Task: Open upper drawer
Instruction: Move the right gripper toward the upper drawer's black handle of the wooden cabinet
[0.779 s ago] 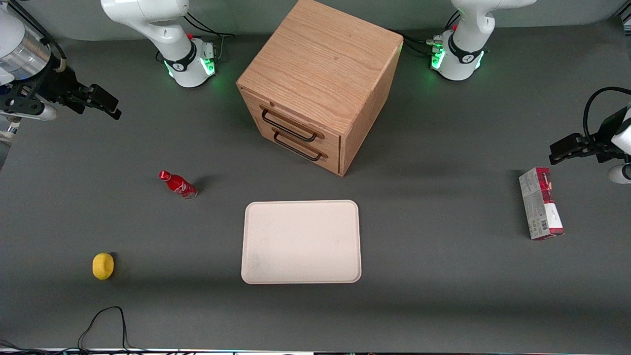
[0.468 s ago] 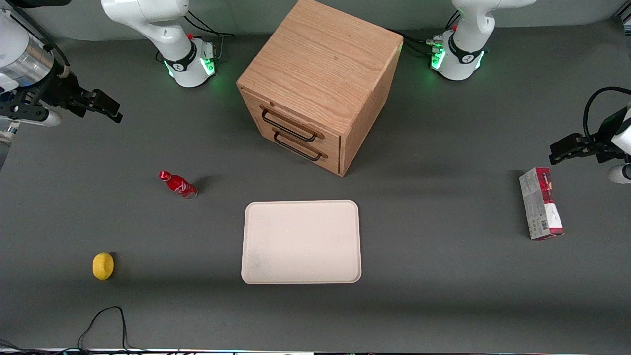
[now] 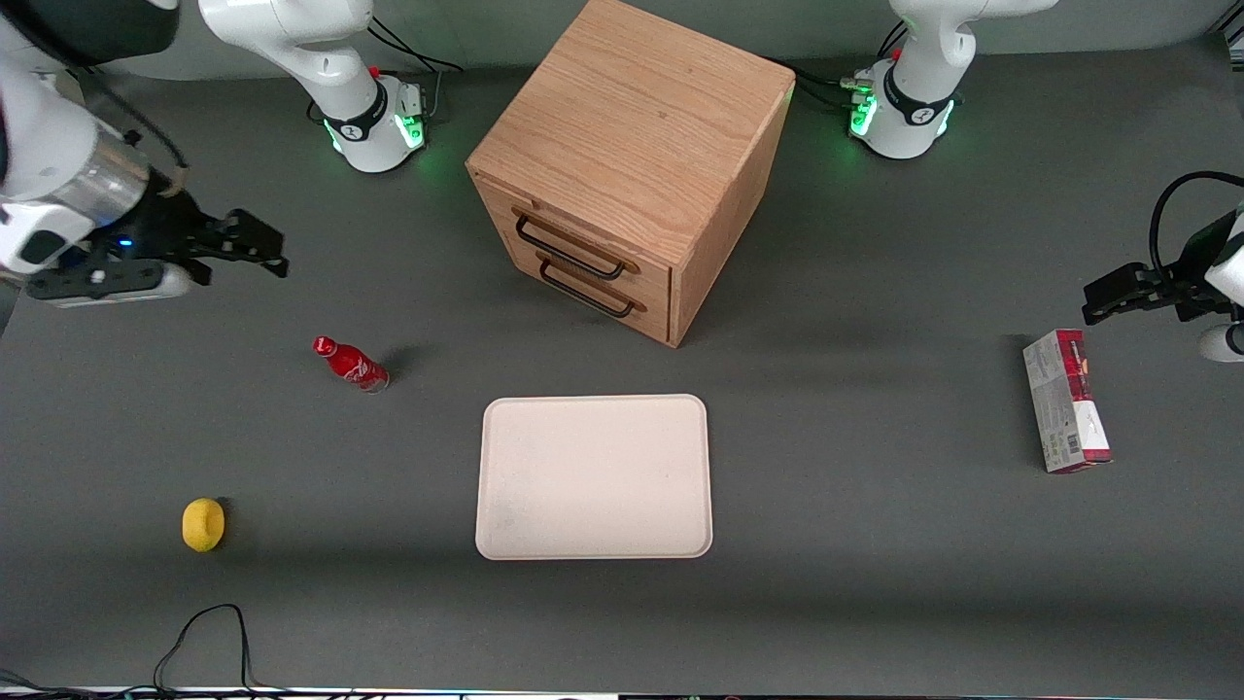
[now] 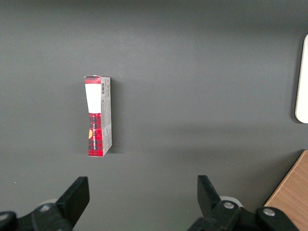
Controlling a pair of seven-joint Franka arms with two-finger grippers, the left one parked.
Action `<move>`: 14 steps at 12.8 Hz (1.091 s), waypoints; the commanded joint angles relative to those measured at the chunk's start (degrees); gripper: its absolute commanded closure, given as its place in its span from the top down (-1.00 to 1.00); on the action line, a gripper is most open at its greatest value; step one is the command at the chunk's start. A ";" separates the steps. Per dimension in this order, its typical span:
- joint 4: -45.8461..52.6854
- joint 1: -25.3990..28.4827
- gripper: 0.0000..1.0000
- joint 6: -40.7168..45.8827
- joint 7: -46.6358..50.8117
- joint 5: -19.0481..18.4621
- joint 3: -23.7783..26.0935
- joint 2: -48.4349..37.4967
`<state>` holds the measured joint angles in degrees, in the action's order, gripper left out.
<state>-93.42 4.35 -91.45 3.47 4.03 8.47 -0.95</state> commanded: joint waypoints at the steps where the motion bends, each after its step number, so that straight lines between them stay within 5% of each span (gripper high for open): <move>1: 5.08 0.13 1.00 2.50 -3.82 0.63 4.69 3.14; 14: 2.36 0.57 1.00 0.41 -16.38 0.80 26.32 11.74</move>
<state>-92.03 5.19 -89.91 -9.90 4.03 32.52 6.84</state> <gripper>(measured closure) 0.000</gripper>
